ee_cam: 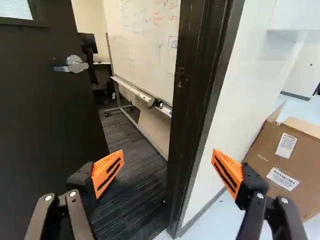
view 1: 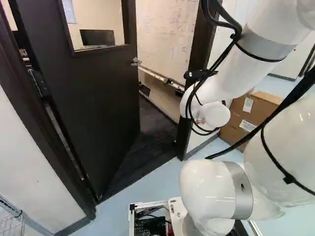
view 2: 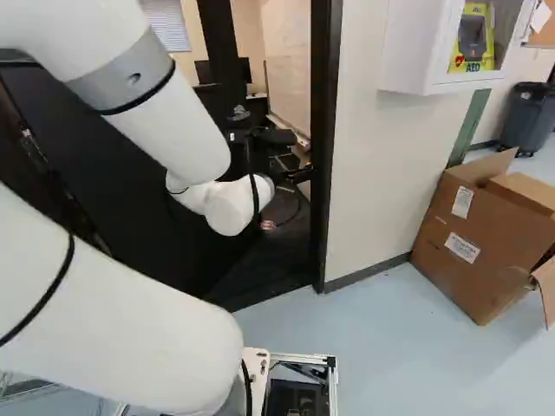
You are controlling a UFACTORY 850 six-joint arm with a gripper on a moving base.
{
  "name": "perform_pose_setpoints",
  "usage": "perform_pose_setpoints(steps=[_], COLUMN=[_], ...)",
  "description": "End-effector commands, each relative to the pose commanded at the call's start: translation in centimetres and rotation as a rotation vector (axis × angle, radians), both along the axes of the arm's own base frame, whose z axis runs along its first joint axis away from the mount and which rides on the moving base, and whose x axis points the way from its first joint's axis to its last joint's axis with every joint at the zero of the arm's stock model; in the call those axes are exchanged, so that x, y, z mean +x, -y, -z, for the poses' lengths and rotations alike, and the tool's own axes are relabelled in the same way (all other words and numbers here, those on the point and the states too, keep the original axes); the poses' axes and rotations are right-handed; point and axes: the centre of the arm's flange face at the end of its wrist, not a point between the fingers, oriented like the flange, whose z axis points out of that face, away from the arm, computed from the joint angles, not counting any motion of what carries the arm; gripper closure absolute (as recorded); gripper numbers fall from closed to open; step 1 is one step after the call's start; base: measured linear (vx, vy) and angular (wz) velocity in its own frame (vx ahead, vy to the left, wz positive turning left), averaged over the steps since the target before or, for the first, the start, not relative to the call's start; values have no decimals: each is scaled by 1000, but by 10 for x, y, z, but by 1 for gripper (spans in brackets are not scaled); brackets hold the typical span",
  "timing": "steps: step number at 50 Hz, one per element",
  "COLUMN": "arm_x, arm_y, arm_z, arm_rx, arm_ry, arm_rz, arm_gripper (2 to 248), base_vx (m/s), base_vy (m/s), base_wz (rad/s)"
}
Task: Open the door and move inside
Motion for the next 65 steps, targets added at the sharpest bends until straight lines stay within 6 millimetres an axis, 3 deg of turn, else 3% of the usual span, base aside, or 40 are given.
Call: perform_pose_setpoints(steps=[65], arm_x=[0], arm_y=[0], arm_z=[0], arm_rx=[0], arm_ry=[0], arm_rz=[0], arm_gripper=[3], base_vx=[61], base_vy=[48], base_wz=[232])
